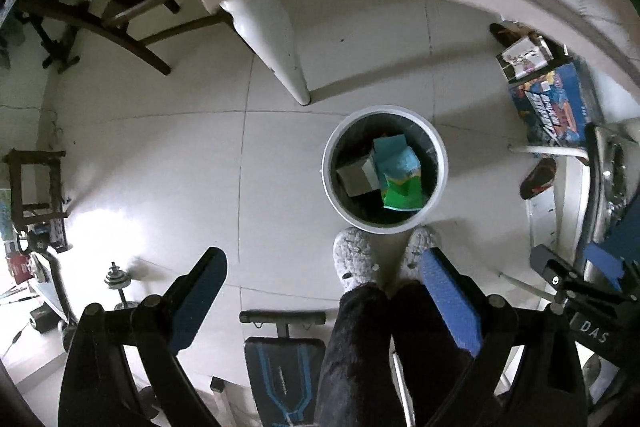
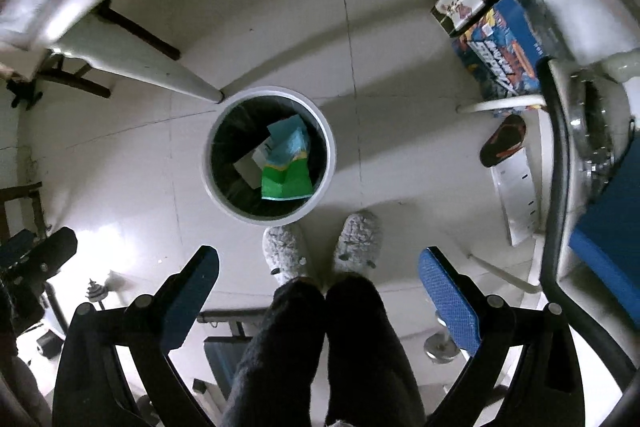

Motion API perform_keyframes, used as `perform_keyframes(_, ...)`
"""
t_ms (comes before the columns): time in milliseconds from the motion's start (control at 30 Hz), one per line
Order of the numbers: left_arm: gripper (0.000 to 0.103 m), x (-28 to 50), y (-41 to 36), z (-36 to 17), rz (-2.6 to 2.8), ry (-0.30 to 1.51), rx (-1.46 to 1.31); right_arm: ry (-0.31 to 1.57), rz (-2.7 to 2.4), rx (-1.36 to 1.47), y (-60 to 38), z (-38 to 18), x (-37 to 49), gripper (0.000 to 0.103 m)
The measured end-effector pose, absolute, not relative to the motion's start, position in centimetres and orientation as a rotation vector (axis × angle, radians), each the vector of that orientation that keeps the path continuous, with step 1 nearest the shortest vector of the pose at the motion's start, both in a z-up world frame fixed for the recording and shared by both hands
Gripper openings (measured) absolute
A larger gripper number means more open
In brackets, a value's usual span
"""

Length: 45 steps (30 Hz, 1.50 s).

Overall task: Collect trash
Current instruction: 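Move both tools back toward the table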

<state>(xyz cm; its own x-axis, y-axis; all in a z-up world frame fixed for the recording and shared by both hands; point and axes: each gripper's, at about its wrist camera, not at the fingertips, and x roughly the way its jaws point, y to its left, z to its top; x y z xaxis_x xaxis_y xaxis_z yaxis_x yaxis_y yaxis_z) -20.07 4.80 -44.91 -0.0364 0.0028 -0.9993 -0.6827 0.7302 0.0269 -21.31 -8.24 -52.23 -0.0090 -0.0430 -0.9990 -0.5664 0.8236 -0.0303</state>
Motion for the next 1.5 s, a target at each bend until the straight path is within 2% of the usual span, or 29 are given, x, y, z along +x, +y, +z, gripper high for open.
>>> perform_keyframes(433,0.099,-21.2,4.3,-31.1,0.564,1.435,-0.535,1.502,0.49,-0.452,-8.5,-36.2,-24.0,0.101)
perform_keyframes(700,0.099,-17.5,7.3,-24.4,0.605,1.296,-0.486,1.456,0.468,-0.281,-8.0,-27.1,-21.4,0.101)
perform_keyframes(867,0.099,-10.7,9.6,-21.3,0.623,1.204,-0.436,1.417,0.424,-0.183,-7.2,-23.4,-15.5,0.101)
perform_keyframes(1067,0.099,1.5,12.5,-19.5,0.608,1.161,-0.286,1.398,0.305,-0.026,-8.1,-21.4,-3.3,0.101)
perform_keyframes(1367,0.099,25.3,17.2,-21.1,0.483,1.265,0.083,1.411,0.111,0.118,-8.0,-22.8,21.4,0.101)
perform_keyframes(1500,0.098,34.7,18.0,-23.3,0.348,1.345,0.225,1.449,0.043,0.199,-7.3,-24.3,29.8,0.101)
